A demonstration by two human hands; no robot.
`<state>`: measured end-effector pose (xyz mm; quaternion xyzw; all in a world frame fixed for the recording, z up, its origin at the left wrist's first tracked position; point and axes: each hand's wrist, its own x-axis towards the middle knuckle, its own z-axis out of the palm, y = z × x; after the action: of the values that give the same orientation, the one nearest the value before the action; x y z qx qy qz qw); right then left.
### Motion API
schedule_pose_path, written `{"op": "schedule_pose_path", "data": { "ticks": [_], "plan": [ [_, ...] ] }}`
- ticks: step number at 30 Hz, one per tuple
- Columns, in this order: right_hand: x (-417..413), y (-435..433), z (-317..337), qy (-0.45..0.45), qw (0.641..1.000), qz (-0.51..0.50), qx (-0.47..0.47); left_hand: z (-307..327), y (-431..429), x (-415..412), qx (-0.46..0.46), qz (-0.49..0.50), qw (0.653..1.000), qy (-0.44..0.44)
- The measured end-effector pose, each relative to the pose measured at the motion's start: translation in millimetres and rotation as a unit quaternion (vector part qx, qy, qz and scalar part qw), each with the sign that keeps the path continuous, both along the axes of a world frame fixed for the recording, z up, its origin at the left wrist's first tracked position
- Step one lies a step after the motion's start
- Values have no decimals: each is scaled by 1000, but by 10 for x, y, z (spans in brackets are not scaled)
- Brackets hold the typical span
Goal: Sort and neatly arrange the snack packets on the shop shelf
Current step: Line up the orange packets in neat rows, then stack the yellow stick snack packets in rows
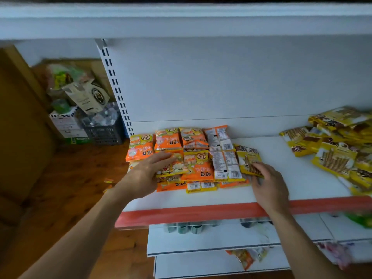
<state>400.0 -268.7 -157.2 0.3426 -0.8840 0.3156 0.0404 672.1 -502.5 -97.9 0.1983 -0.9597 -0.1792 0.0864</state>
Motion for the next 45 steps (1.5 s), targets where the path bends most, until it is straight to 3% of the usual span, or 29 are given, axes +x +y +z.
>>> {"op": "schedule_pose_path", "data": {
  "ticks": [14, 20, 25, 28, 32, 34, 36, 37, 41, 43, 45],
  "plan": [
    [72, 6, 67, -17, 1000, -6, -1, 314, -1, -32, 90, 26, 987, -128],
    [56, 9, 78, -70, 996, -5, -56, 429, 464, -436, 82, -20, 996, -7],
    [18, 56, 261, -233, 941, -89, -227, 404, 863, -1049, 227, -47, 972, 39],
    [-18, 151, 391, -255, 911, -105, -308, 368, 1137, -1480, 419, -11, 903, 92],
    [-103, 309, 539, -223, 904, -62, -359, 312, 1488, -2003, 579, 69, 802, 131],
    [-201, 396, 561, -181, 922, -32, -340, 270, 1603, -2261, 666, 101, 723, 155],
    [-345, 507, 543, -49, 967, -1, -250, 226, 1670, -2495, 738, 112, 639, 187],
    [-428, 558, 529, 8, 979, 26, -201, 198, 1687, -2601, 744, 120, 625, 204],
    [-870, 755, 545, 29, 993, 96, -64, 53, 1762, -2952, 680, 197, 657, 260],
    [-1189, 880, 536, 67, 996, 24, 52, -24, 1789, -3094, 615, 232, 705, 266],
    [-1510, 1019, 509, 81, 984, -37, 152, -105, 1761, -3200, 520, 261, 778, 239]
  ]
}}
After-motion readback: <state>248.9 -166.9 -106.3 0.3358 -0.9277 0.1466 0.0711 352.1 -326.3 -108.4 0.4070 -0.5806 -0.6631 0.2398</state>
